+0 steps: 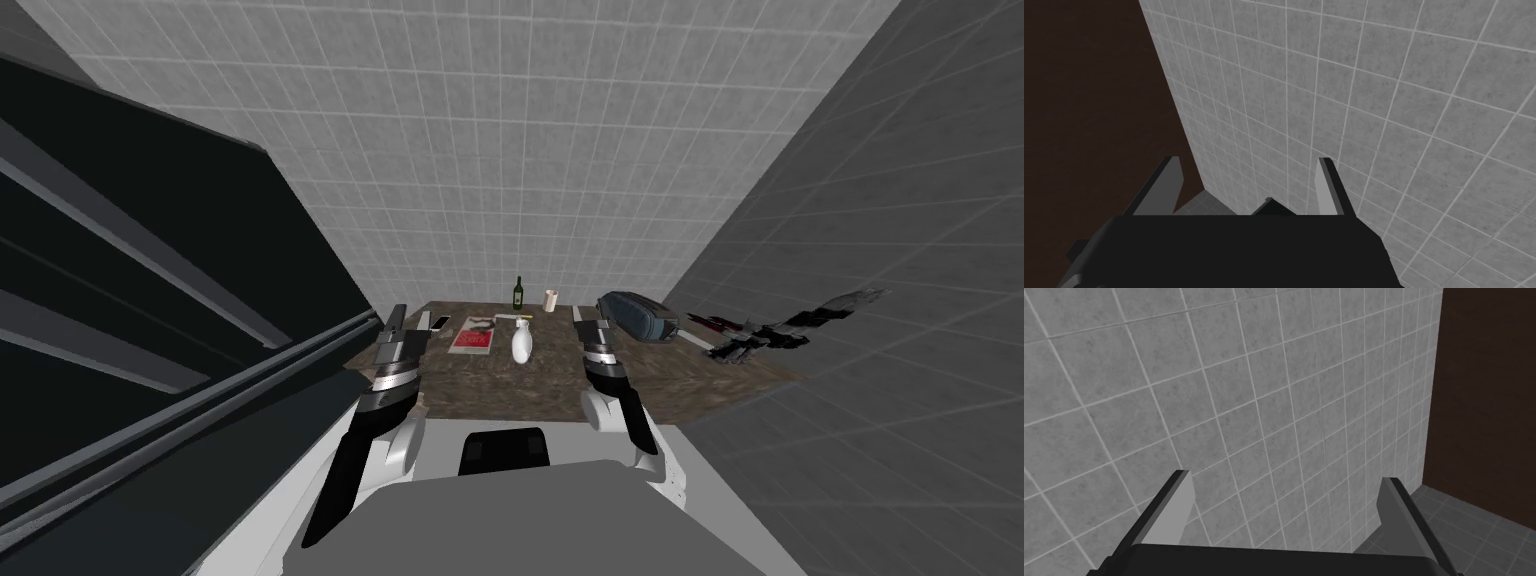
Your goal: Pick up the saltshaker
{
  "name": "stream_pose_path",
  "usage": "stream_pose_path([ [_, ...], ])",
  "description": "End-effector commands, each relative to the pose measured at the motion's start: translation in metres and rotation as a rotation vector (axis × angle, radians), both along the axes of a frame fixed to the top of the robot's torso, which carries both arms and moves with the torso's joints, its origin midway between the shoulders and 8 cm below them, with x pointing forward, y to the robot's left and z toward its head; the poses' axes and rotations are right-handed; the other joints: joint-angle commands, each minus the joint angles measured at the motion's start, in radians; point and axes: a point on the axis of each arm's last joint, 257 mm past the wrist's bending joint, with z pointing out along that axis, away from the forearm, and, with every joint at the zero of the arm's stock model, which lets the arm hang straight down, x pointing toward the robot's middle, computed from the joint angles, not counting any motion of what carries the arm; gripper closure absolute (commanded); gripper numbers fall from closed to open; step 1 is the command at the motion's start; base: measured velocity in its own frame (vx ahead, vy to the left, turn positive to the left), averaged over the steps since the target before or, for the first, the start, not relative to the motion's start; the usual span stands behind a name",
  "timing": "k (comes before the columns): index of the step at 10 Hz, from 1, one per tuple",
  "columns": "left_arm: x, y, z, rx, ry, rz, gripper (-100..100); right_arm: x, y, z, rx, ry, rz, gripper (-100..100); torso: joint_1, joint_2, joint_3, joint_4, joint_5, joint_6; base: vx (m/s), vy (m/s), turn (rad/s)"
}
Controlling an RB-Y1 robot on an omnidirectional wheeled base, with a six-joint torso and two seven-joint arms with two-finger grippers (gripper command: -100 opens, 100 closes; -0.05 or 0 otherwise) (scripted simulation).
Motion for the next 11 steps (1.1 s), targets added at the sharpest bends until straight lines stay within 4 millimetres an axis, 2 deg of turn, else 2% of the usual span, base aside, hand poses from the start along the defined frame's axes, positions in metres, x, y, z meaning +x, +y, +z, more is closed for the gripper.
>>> stream_pose_path([
  [1,0.000,0.000,0.000,0.000,0.000,0.000,0,0.005,-0.004,-0.003,0.030,0.006,0.021,-100,0.000,0.000,0.000,0.000,0.000,0.000,-0.038,-0.039,0.083],
  [3,0.000,0.000,0.000,0.000,0.000,0.000,0,0.022,-0.014,-0.013,0.114,0.026,0.067,-100,0.001,-0.002,-0.001,0.000,0.000,0.000,-0.044,-0.043,0.200],
  [4,0.000,0.000,0.000,0.000,0.000,0.000,0,0.022,-0.014,-0.013,0.120,0.026,0.073,-100,0.000,-0.001,-0.001,0.000,0.000,0.000,-0.044,-0.047,0.103],
  [6,0.000,0.000,0.000,0.000,0.000,0.000,0,0.040,-0.027,-0.024,0.217,0.049,0.118,-100,0.001,-0.001,-0.001,0.000,0.000,0.000,-0.056,-0.040,0.210],
  [9,0.000,0.000,0.000,0.000,0.000,0.000,0,0.050,-0.034,-0.031,0.286,0.061,0.155,-100,0.000,-0.002,-0.001,0.000,0.000,0.000,-0.042,-0.043,0.139],
  [11,0.000,0.000,0.000,0.000,0.000,0.000,0,0.069,-0.046,-0.042,0.397,0.077,0.204,-100,0.000,-0.002,-0.001,0.000,0.000,0.000,-0.058,-0.044,0.284],
])
